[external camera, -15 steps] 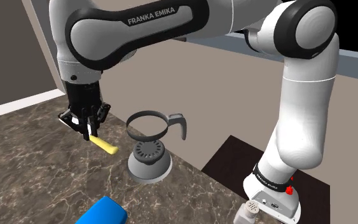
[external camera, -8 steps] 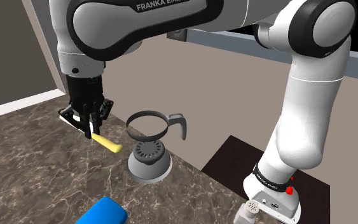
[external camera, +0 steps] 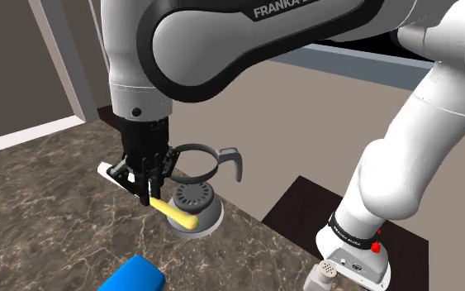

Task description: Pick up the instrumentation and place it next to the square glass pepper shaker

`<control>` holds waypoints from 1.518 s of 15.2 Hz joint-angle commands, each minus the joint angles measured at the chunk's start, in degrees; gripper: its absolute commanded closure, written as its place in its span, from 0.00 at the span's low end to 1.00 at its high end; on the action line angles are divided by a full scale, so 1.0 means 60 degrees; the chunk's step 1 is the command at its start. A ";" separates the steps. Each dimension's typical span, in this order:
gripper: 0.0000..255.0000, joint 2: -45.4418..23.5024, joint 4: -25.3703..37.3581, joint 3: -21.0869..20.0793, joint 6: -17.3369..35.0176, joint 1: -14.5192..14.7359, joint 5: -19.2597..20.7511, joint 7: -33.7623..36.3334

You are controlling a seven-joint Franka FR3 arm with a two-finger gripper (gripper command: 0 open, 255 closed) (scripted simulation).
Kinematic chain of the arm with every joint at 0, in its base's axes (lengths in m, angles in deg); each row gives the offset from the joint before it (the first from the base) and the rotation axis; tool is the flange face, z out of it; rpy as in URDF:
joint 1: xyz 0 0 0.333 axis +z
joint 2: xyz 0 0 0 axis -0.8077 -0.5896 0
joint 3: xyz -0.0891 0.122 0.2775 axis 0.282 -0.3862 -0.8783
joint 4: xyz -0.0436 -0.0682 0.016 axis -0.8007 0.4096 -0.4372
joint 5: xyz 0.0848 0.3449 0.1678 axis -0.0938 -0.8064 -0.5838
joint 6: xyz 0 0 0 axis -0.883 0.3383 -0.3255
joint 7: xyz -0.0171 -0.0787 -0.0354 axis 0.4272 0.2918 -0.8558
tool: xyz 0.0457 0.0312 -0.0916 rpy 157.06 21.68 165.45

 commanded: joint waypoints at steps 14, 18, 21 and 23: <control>1.00 0.4740 -0.3546 -0.0286 -0.0454 0.1986 -0.2813 0.0744; 1.00 0.5769 -0.4070 -0.0475 -0.0759 0.2691 -0.3377 0.1315; 1.00 0.6458 -0.4350 -0.0669 -0.0999 0.3232 -0.3769 0.1837; 1.00 0.6876 -0.4481 -0.0826 -0.1159 0.3586 -0.4021 0.2222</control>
